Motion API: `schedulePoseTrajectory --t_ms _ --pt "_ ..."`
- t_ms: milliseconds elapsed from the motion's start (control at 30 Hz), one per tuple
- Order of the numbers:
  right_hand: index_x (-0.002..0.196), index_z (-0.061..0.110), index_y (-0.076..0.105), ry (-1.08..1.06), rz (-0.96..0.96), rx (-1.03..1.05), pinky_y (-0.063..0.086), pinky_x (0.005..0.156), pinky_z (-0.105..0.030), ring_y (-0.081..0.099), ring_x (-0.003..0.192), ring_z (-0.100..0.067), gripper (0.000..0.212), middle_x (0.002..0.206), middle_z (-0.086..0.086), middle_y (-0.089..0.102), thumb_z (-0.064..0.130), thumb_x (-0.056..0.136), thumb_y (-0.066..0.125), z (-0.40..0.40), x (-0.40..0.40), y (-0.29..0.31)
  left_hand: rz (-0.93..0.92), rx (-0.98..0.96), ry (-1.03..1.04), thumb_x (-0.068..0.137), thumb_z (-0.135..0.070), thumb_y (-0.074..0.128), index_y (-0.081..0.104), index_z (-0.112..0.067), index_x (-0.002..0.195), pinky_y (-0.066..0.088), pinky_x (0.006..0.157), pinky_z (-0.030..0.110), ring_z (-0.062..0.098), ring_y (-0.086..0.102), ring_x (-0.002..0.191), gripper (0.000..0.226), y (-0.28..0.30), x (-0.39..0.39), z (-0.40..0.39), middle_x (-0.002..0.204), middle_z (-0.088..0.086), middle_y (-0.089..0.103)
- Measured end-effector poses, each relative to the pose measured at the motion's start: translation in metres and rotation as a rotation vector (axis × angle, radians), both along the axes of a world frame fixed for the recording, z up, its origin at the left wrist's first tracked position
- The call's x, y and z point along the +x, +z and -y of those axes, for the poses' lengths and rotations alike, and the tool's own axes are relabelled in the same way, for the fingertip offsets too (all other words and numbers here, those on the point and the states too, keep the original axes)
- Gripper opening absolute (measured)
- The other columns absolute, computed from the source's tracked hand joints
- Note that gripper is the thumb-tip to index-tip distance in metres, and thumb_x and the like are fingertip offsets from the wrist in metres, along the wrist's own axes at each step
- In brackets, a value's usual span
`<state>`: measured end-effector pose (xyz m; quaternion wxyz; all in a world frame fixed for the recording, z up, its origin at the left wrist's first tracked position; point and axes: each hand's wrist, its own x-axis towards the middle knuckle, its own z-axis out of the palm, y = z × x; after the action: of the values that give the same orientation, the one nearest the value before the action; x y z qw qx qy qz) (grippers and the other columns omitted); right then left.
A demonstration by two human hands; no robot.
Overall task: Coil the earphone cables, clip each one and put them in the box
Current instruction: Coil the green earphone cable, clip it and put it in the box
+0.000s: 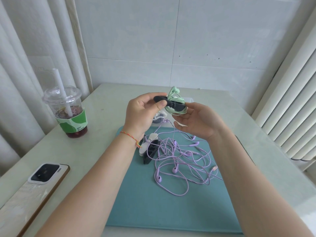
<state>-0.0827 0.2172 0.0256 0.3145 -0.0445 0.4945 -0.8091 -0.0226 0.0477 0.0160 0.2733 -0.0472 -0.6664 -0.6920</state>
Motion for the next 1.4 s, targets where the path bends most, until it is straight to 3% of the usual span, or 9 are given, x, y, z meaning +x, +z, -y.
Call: schedulePoseTrajectory --t_ms 67,233,333,467,667,833,967,1200,1400 --pt "0.1 0.004 0.061 -0.017 -0.069 0.067 0.052 0.076 -0.037 0.065 0.081 -0.024 0.023 0.087 -0.011 0.066 0.016 0.097 0.042 0.001 -0.001 -0.002 -0.006 -0.069 0.013 0.081 0.003 0.071 0.074 -0.02 0.091 0.053 0.079 0.023 0.006 0.067 0.076 0.025 0.0 0.0 0.0 0.077 -0.01 0.074" --pt "0.095 0.002 0.065 -0.077 -0.399 0.203 0.06 0.076 -0.031 0.07 0.076 -0.022 0.019 0.082 -0.01 0.073 0.011 0.099 0.048 -0.007 -0.008 -0.009 -0.022 -0.108 0.043 0.08 0.0 0.073 0.075 -0.021 0.091 0.055 0.082 0.027 0.007 0.067 0.076 0.023 0.003 0.0 0.006 0.078 -0.008 0.074" --pt "0.095 -0.001 0.064 -0.1 -0.501 0.296 0.06 0.073 -0.03 0.071 0.075 -0.024 0.02 0.08 -0.013 0.073 0.008 0.1 0.047 -0.007 -0.008 -0.009 -0.017 -0.152 0.046 0.08 -0.001 0.073 0.075 -0.023 0.091 0.054 0.08 0.027 0.007 0.066 0.074 0.024 0.003 0.0 0.006 0.079 -0.006 0.074" --pt "0.104 -0.004 0.055 -0.147 -0.434 0.202 0.06 0.072 -0.033 0.07 0.074 -0.026 0.013 0.088 -0.021 0.068 0.003 0.1 0.046 -0.002 -0.008 -0.008 -0.026 -0.107 0.048 0.081 0.001 0.072 0.074 -0.019 0.093 0.053 0.079 0.022 0.004 0.067 0.075 0.023 0.004 0.001 0.003 0.076 -0.011 0.073" --pt "0.088 0.005 0.052 -0.155 -0.334 0.12 0.06 0.067 -0.032 0.069 0.069 -0.023 0.018 0.086 -0.018 0.065 -0.002 0.1 0.04 0.002 -0.006 -0.008 -0.022 -0.08 0.048 0.081 0.002 0.072 0.074 -0.019 0.091 0.054 0.077 0.022 0.005 0.067 0.075 0.023 0.001 0.0 -0.004 0.076 -0.011 0.073" --pt "0.085 0.007 0.054 -0.145 -0.299 -0.057 0.057 0.068 -0.027 0.064 0.069 -0.018 0.025 0.078 -0.009 0.067 -0.004 0.099 0.036 0.007 -0.001 -0.008 0.011 0.145 0.034 0.082 -0.001 0.072 0.075 -0.016 0.092 0.056 0.089 0.035 0.015 0.068 0.081 0.019 0.0 -0.001 -0.008 0.083 0.0 0.075" --pt "0.088 0.007 0.057 -0.157 -0.307 -0.155 0.056 0.074 -0.025 0.064 0.072 -0.015 0.019 0.076 -0.003 0.069 0.002 0.1 0.042 0.017 0.006 -0.009 0.031 0.351 0.049 0.083 0.002 0.07 0.073 -0.008 0.093 0.056 0.091 0.037 0.018 0.067 0.082 0.014 0.003 -0.001 -0.015 0.081 0.002 0.074" --pt "0.084 0.007 0.058 -0.06 -0.445 0.04 0.058 0.079 -0.031 0.068 0.072 -0.021 0.014 0.077 -0.007 0.069 0.0 0.094 0.053 0.017 0.011 -0.005 0.104 0.549 0.003 0.087 0.001 0.065 0.069 -0.004 0.092 0.056 0.088 0.034 0.023 0.065 0.083 0.008 0.005 -0.004 -0.008 0.087 0.011 0.069" --pt "0.086 0.005 0.064 -0.052 -0.498 0.109 0.057 0.084 -0.034 0.069 0.084 -0.025 0.019 0.087 -0.011 0.07 -0.005 0.093 0.05 0.006 0.008 0.002 0.118 0.557 -0.207 0.092 0.001 0.056 0.064 0.001 0.098 0.059 0.078 0.029 0.022 0.071 0.077 0.01 0.01 -0.002 0.007 0.093 0.013 0.07"
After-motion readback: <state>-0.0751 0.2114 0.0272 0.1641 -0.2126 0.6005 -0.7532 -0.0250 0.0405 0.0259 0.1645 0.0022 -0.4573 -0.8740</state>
